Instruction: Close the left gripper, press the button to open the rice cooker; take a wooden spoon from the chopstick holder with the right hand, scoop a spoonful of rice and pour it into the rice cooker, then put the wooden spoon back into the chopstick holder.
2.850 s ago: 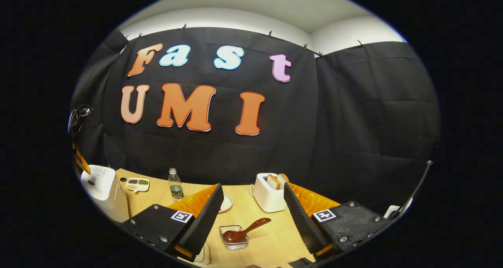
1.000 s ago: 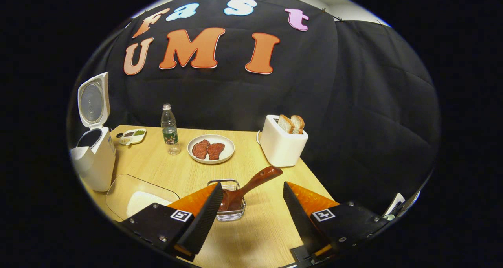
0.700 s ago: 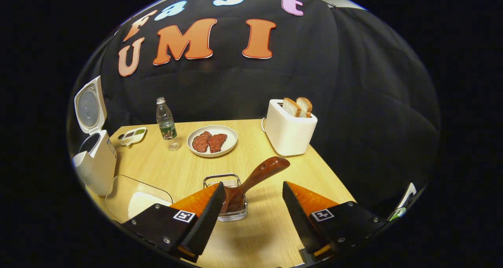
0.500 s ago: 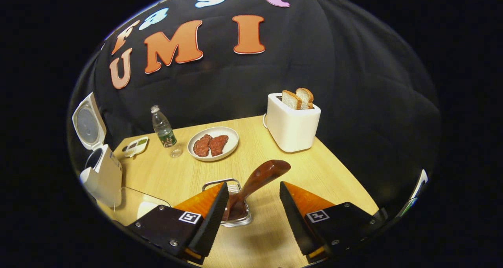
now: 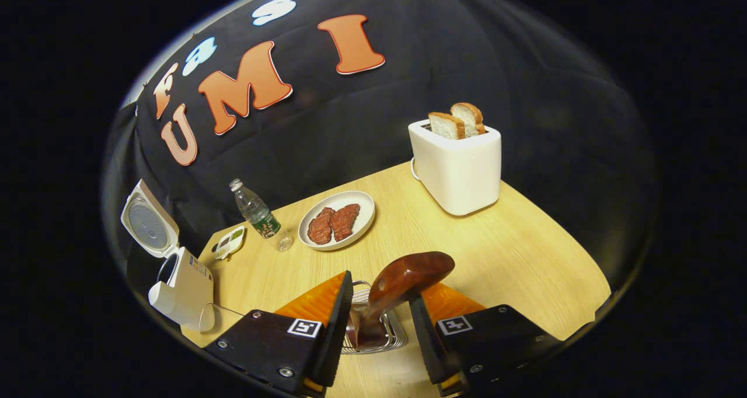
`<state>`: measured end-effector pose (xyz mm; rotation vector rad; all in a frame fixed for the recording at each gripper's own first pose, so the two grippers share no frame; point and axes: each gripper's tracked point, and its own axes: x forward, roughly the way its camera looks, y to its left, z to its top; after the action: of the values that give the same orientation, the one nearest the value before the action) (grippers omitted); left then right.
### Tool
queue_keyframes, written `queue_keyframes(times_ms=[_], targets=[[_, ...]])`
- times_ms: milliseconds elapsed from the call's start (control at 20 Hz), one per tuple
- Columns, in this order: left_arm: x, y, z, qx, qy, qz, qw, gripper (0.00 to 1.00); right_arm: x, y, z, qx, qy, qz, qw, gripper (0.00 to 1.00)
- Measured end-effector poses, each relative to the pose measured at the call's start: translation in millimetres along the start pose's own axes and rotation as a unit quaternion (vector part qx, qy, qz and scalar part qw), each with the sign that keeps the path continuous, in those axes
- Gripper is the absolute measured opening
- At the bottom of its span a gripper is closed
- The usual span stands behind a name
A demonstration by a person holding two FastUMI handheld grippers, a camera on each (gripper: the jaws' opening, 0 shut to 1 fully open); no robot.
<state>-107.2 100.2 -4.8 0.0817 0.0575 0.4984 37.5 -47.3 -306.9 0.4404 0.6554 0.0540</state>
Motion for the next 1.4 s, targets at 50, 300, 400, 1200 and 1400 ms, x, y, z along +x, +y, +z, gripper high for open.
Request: queue_keyframes(times_ms=[50,300,400,1200,1400], targets=[[-3,0,-4,-0.003,0.005,0.002,1.000,0.96,2,1,2,0.002,-0.004,0.002,1.000,0.57],[-6,-14,-7,-0.020,0.016,-0.006,1.000,0.94,11,0,-11,0.051,0.033,0.002,0.998,0.25],[-5,-19,-5,-0.014,0.011,-0.015,1.000,0.94,13,1,-12,0.063,0.032,-0.001,0.997,0.20],[52,-52,8,0.011,-0.019,-0.125,0.992,0.94,-89,66,62,0.067,-0.092,0.003,0.994,0.10],[70,-51,7,0.023,-0.026,-0.143,0.989,0.98,-112,115,53,0.042,-0.086,0.032,0.995,0.10]])
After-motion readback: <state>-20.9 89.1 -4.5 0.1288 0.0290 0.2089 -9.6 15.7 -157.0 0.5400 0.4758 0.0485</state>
